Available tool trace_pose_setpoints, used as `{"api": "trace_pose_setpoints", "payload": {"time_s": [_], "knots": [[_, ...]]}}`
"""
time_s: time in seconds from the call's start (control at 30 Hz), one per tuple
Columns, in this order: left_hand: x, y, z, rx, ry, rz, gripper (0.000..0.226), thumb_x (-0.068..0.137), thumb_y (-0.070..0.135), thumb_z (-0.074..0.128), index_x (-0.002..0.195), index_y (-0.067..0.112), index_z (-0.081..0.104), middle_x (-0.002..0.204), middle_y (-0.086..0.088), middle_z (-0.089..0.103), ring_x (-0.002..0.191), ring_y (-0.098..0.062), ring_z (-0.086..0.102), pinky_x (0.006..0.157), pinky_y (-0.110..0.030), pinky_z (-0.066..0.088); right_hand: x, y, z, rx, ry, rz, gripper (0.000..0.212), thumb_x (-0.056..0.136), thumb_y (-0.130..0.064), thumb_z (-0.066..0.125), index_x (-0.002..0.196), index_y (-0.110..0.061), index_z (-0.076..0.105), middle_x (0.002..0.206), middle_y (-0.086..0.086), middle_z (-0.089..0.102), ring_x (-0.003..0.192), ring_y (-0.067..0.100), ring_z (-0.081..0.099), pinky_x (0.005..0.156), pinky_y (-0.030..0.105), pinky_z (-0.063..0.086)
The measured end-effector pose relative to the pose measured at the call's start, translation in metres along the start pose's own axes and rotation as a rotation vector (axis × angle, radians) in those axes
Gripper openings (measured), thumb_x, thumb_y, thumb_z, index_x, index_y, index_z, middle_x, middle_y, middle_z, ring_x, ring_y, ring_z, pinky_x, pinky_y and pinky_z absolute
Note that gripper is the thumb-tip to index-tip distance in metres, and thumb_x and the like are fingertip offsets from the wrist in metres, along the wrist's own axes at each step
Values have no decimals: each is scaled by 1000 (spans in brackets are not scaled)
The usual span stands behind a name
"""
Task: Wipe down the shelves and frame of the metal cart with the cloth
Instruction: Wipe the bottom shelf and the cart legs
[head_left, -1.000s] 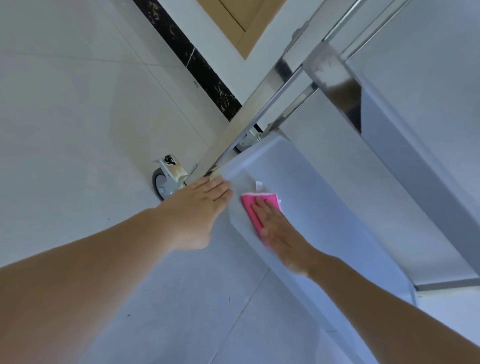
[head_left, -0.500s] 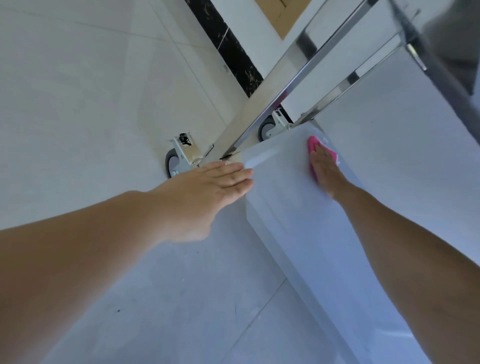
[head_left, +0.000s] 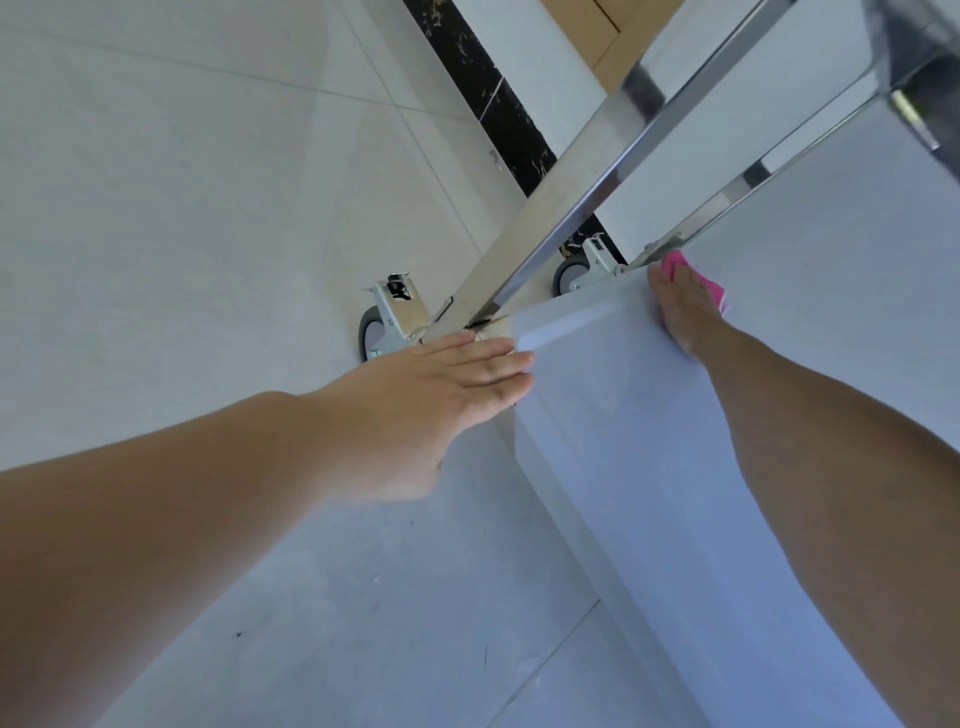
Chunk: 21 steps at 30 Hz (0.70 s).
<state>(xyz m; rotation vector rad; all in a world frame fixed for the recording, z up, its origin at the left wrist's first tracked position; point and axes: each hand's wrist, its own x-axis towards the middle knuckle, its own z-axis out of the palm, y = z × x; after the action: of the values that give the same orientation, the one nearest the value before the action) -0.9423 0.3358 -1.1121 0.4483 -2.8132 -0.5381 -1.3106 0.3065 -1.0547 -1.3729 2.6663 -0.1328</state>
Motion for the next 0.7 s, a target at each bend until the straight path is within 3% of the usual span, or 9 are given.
{"api": "trace_pose_setpoints", "payload": {"time_s": [0.07, 0.13, 0.2, 0.23, 0.3, 0.37, 0.43, 0.53, 0.7], "knots": [[0, 1, -1, -7, -6, -12, 85, 79, 2, 36, 142, 29, -15, 142, 20, -28, 124, 8, -38, 102, -13, -27, 3, 0, 0, -73, -8, -38, 92, 71, -75, 6, 144, -20, 22, 151, 9, 28, 141, 29, 22, 116, 51, 16], [0, 2, -3, -6, -29, -20, 86, 78, 2, 37, 143, 28, -14, 142, 19, -28, 123, 8, -39, 101, -12, -28, 3, -3, 0, -141, -56, -89, 87, 72, -66, 1, 135, -13, 30, 135, 15, 40, 132, 33, 33, 113, 52, 24], [0, 3, -3, 15, -33, -40, 87, 78, 2, 36, 144, 27, -14, 142, 18, -29, 121, 7, -40, 100, -12, -29, -5, -11, 3, -188, -34, -169, 72, 75, -59, 0, 117, -14, 37, 107, 3, 39, 116, 28, 42, 111, 51, 29], [0, 4, -4, 36, -40, -48, 87, 77, 3, 36, 144, 27, -15, 142, 17, -29, 120, 6, -41, 99, -13, -30, -13, -17, 5, -189, -13, -234, 60, 80, -57, 5, 112, -18, 37, 105, -3, 39, 112, 23, 41, 111, 49, 29], [-1, 6, -7, 79, -62, -55, 86, 77, 5, 35, 144, 25, -14, 143, 15, -29, 121, 3, -42, 98, -14, -32, -33, -31, 8, -164, -22, -317, 53, 95, -46, 19, 132, -12, 37, 136, 1, 43, 130, 25, 34, 115, 46, 21], [0, 9, -11, 125, -89, -68, 85, 78, 7, 35, 145, 23, -15, 149, 12, -26, 128, -1, -36, 101, -19, -29, -53, -41, 12, -217, -46, -435, 52, 102, -25, 26, 149, -7, 13, 157, 12, 12, 145, 26, 8, 119, 41, 5], [1, 14, -16, 179, -124, -86, 84, 80, 8, 36, 145, 21, -16, 153, 6, -23, 135, -6, -27, 106, -25, -23, -74, -48, 19, -299, -65, -559, 55, 101, -10, 31, 148, -3, 4, 157, 16, 2, 145, 27, 0, 117, 36, -3], [-8, 22, -24, 260, -136, -98, 83, 82, 12, 37, 145, 18, -16, 154, 1, -22, 139, -12, -23, 109, -29, -19, -110, -59, 29, -355, -5, -684, 61, 100, -11, 37, 148, -3, 0, 157, 15, 2, 145, 26, -1, 117, 36, -2], [-63, 19, -40, 299, -170, -118, 80, 82, 15, 38, 146, 17, -9, 156, 1, -13, 141, -11, -16, 110, -24, -18, -143, -73, 23, -387, -105, -600, 62, 99, -13, 32, 147, -4, -6, 158, 13, -2, 145, 23, -6, 117, 37, -4]]}}
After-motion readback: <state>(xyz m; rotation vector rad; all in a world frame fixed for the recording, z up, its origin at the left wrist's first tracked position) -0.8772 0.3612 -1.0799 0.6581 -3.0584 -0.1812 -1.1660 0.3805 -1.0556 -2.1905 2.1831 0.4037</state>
